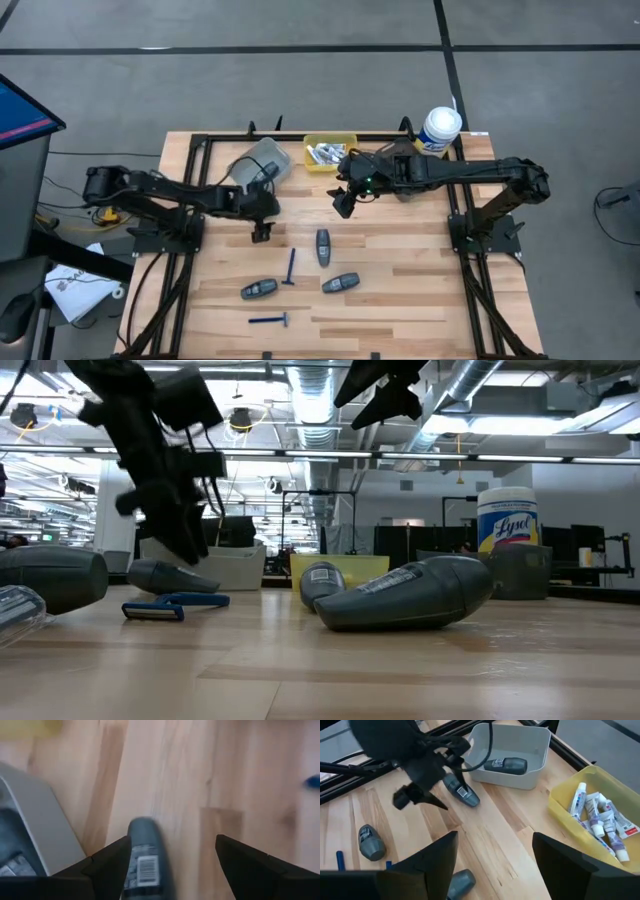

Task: Pick & Place Travel size toiletries
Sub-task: Put the gray deodorant into the gray bin

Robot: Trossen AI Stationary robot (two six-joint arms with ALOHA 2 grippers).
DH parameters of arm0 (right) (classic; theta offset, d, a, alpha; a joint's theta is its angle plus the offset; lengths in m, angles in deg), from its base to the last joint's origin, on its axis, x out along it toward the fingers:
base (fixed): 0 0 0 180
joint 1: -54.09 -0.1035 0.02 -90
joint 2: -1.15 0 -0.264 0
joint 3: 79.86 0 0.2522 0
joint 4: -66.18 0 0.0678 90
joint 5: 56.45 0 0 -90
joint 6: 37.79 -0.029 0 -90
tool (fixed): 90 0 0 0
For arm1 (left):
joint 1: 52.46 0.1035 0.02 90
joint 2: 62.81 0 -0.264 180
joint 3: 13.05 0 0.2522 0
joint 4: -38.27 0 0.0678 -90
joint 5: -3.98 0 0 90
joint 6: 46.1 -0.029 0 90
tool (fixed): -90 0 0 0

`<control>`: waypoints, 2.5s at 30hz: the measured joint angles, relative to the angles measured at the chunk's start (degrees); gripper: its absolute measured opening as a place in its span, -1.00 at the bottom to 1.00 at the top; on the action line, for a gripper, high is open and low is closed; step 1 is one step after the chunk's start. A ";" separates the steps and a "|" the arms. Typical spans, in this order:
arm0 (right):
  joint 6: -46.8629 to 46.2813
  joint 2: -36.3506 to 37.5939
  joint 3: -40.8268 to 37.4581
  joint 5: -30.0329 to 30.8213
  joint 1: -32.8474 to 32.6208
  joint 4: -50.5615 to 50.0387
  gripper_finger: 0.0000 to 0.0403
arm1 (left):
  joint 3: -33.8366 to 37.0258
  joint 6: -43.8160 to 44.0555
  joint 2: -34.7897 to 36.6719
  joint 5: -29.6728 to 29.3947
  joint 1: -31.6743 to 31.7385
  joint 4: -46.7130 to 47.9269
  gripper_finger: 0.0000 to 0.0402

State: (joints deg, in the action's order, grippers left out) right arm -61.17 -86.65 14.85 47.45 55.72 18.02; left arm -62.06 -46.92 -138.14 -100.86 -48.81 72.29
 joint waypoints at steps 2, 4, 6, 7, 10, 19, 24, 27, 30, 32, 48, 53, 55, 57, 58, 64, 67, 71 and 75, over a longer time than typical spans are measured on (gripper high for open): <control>-0.02 -0.01 0.00 -0.08 0.00 -0.03 0.23 | 0.00 0.15 -2.79 -0.30 0.57 -0.29 0.42; -0.03 -0.01 0.00 -0.10 -0.09 -0.07 0.23 | 0.00 0.83 -5.13 -0.81 1.01 -0.15 0.42; -0.07 -0.01 0.00 -0.27 -0.11 -0.15 0.23 | 0.00 1.10 -6.78 -1.37 1.39 -0.23 0.42; -0.14 -0.01 0.00 -0.34 -0.11 -0.15 0.23 | -0.02 1.10 -7.47 -1.54 1.57 -0.40 0.42; -0.97 -0.01 0.00 -0.36 -0.11 -0.53 0.23 | -0.04 1.20 -8.85 -1.32 1.65 -0.21 0.42; -1.14 -0.03 0.00 -0.36 -0.11 -1.03 0.23 | -0.20 5.52 -9.27 1.35 1.48 0.76 0.37; -1.12 -0.03 0.00 -0.36 -0.11 -1.20 0.23 | -0.22 5.34 -9.27 2.34 1.45 1.77 0.18; -1.11 -0.03 0.00 -0.36 -0.11 -1.20 0.23 | -0.22 5.34 -9.42 3.33 1.41 2.31 0.00; -1.14 -0.03 0.00 -0.36 -0.11 -1.20 0.23 | -0.19 5.45 -9.44 4.23 1.43 2.92 -0.18; -1.14 -0.03 0.00 -0.36 -0.11 -1.20 0.23 | -0.17 5.85 -9.44 4.69 1.43 2.90 -0.26; -1.73 -0.03 0.00 -0.38 -0.11 -1.22 0.23 | 0.28 10.52 -2.20 9.50 1.58 3.77 -0.72; -1.73 -0.03 0.00 -0.37 -0.11 -1.22 0.23 | 0.24 11.82 -0.93 9.27 1.58 3.22 -0.87; -1.73 -0.03 0.00 -0.38 -0.11 -1.22 0.23 | 0.22 11.94 0.16 9.95 1.52 3.31 -0.90; -1.73 -0.03 0.00 -0.38 -0.11 -1.22 0.23 | 0.21 11.91 2.27 12.61 1.48 4.24 -0.89; -1.73 -0.03 0.00 -0.38 -0.11 -1.22 0.23 | 0.16 12.24 3.80 14.26 1.48 5.69 -0.86; -1.73 -0.03 0.00 -0.51 -0.11 -1.69 0.23 | 0.11 13.62 13.31 16.62 1.43 17.05 -0.42; -1.73 -0.03 0.00 -0.51 -0.08 -1.75 0.23 | -0.09 13.60 16.50 16.60 1.23 15.81 -0.10; -1.70 -0.05 0.00 -0.51 0.00 -1.81 0.23 | 0.05 14.56 15.38 14.55 1.13 16.48 0.30; -1.67 -0.05 0.00 -0.51 0.00 -1.83 0.23 | 0.46 15.82 10.00 12.22 1.15 16.97 0.56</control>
State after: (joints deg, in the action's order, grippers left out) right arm -62.84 -86.70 14.85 46.94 55.72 16.19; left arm -61.60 -31.10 -128.14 -88.64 -47.66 89.26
